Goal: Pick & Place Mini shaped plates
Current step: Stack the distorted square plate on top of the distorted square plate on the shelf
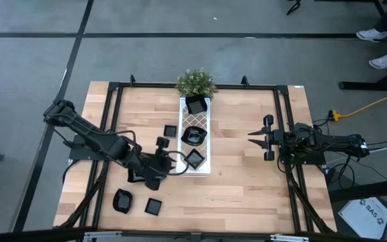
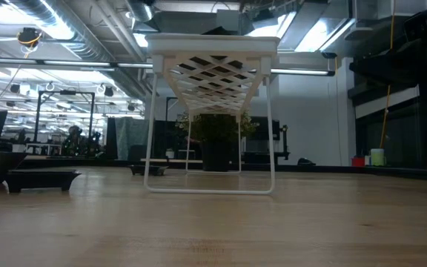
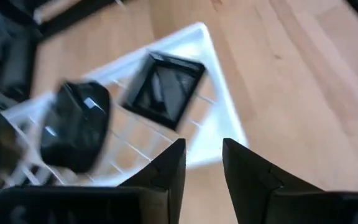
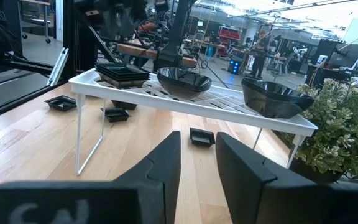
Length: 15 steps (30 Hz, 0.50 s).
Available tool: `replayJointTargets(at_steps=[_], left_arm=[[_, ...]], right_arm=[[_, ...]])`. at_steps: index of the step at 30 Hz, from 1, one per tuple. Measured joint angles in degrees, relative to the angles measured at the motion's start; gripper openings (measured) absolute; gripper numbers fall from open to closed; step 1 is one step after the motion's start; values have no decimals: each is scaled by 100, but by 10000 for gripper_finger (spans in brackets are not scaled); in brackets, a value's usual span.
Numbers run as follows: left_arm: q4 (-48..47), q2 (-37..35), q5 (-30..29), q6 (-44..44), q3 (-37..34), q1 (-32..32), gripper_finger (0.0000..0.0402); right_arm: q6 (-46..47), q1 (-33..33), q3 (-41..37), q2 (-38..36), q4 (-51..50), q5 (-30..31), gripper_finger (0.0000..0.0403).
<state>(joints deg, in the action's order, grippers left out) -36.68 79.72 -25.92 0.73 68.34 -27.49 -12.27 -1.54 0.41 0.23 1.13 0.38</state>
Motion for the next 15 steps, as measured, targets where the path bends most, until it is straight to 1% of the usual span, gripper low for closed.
replayJointTargets(at_steps=[4,8,15], left_arm=[[-401,-70,135,-878,2,-300,98],[-763,-66,397,-1582,2,-616,100],[-1431,-61,1134,-2884,2,-1085,94]], right_arm=[[1,0,1,1,0,0,102],[2,0,2,2,0,0,102],[1,0,2,2,0,0,102]])
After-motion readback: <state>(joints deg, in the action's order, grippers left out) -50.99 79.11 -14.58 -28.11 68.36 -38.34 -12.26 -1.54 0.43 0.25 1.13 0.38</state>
